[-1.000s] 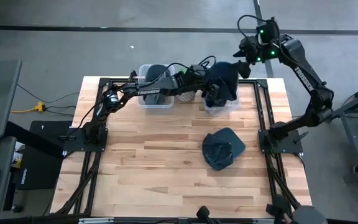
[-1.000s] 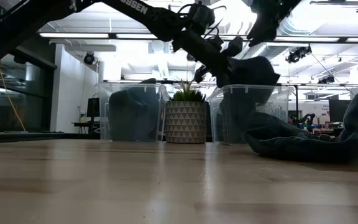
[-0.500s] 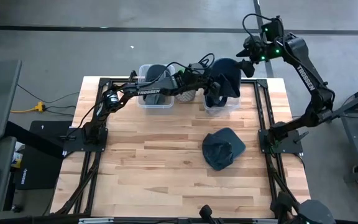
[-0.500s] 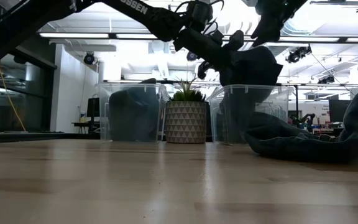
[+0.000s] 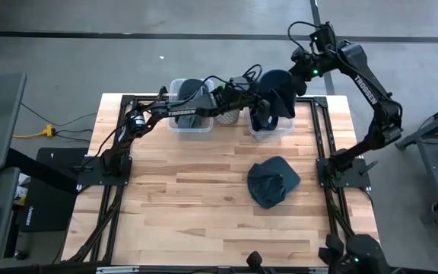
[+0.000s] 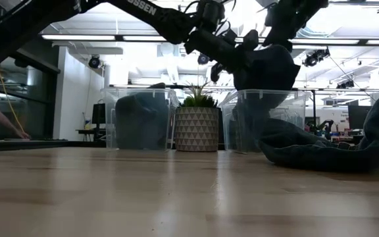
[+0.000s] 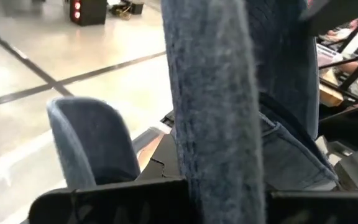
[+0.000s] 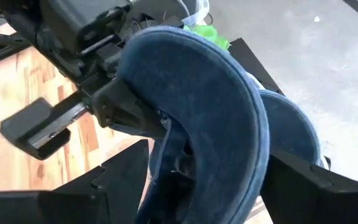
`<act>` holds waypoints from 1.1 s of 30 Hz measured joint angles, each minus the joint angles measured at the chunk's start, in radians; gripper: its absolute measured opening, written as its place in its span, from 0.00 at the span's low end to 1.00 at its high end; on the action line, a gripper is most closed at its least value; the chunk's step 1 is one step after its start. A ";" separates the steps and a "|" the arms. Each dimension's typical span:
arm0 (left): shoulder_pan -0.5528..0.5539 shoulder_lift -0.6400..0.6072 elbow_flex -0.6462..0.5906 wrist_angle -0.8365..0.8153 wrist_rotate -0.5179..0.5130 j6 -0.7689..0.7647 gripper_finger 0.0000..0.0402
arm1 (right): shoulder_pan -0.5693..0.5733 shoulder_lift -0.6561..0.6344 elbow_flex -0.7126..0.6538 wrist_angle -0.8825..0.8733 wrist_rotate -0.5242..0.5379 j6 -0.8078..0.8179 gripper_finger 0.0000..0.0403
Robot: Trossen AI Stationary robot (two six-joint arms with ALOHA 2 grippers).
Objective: Pick & Place hat
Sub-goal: Put the left blue cap into the right transparent bin
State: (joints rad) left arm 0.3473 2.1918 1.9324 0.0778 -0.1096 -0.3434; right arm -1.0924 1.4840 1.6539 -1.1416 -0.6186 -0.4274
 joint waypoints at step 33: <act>0.006 -0.010 -0.001 -0.068 0.052 0.025 0.38 | 0.000 0.009 0.000 0.001 0.055 0.089 0.01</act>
State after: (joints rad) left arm 0.3530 2.1814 1.9318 0.0094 -0.0574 -0.3180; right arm -1.0922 1.4933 1.6539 -1.1407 -0.5632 -0.3382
